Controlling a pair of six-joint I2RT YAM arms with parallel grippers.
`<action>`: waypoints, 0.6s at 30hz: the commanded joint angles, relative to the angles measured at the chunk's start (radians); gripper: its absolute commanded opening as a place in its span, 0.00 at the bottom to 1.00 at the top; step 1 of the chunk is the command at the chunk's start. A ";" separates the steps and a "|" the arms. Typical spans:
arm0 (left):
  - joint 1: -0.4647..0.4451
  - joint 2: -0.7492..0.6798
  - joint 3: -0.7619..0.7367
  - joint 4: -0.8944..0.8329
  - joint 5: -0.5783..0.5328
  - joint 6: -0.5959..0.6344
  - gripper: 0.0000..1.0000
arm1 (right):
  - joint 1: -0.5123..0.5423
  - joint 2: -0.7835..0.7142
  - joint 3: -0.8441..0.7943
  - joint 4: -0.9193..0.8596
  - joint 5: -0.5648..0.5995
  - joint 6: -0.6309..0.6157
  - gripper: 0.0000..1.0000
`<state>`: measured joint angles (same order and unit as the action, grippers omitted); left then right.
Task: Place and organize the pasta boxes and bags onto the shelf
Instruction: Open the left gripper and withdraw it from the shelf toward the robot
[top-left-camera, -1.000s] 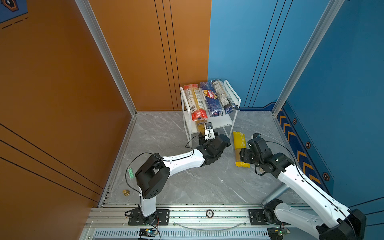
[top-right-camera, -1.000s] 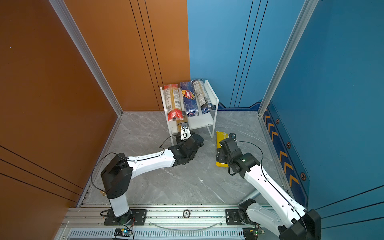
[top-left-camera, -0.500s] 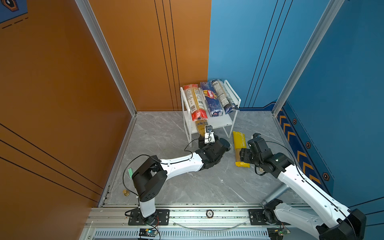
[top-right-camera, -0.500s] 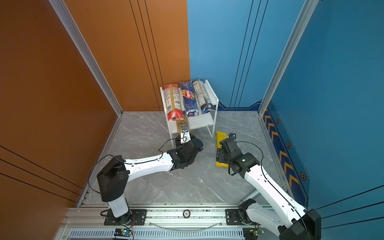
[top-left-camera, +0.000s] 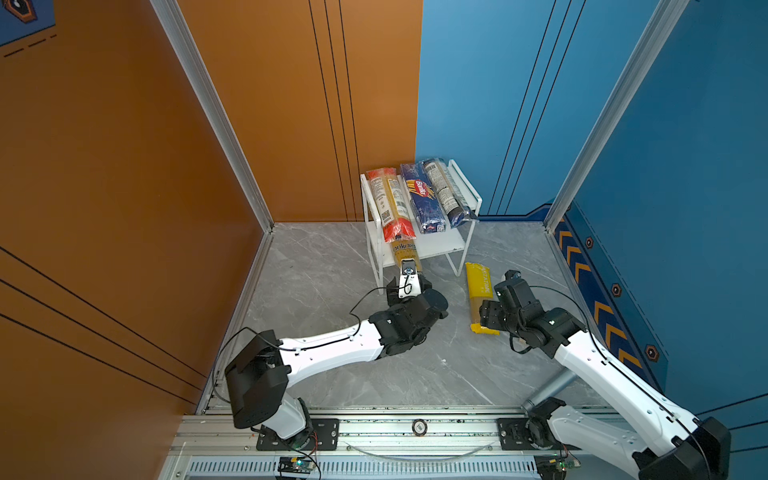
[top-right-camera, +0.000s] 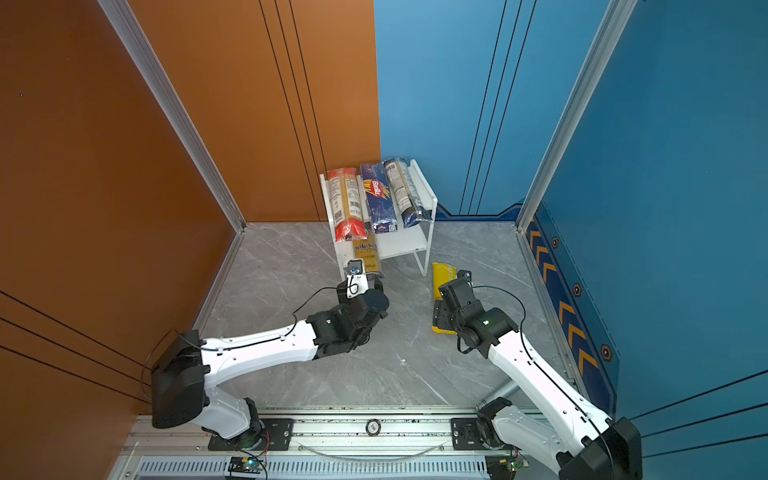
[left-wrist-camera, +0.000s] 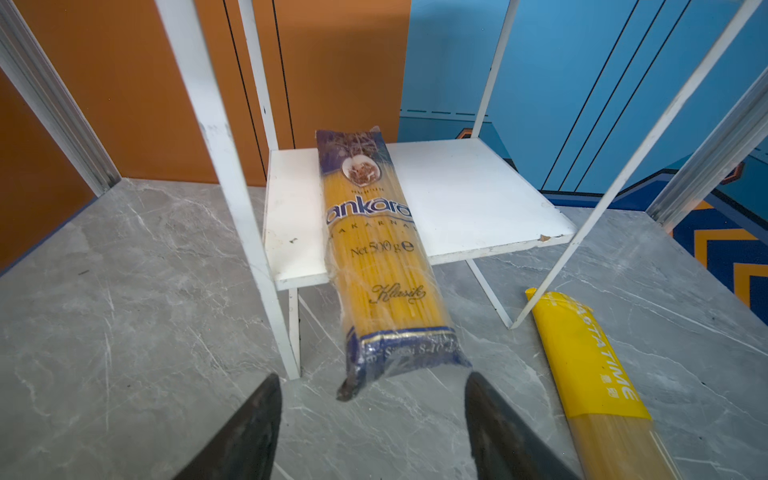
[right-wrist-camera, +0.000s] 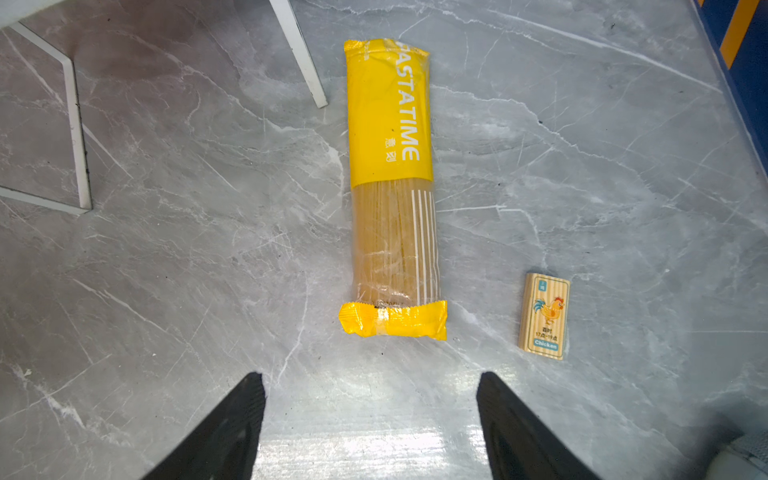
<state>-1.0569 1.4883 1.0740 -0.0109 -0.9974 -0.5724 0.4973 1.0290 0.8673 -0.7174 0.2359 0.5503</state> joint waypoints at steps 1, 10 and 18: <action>-0.004 -0.118 -0.072 -0.073 0.038 0.003 0.74 | -0.006 -0.015 -0.028 0.012 -0.013 -0.014 0.79; 0.005 -0.414 -0.207 -0.224 0.010 -0.032 0.77 | -0.034 -0.007 -0.075 0.055 -0.028 -0.025 0.79; 0.028 -0.516 -0.280 -0.307 0.015 -0.073 0.84 | -0.069 0.005 -0.101 0.087 -0.070 -0.039 0.80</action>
<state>-1.0412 0.9867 0.8253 -0.2432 -0.9829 -0.6155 0.4355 1.0286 0.7818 -0.6571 0.1860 0.5339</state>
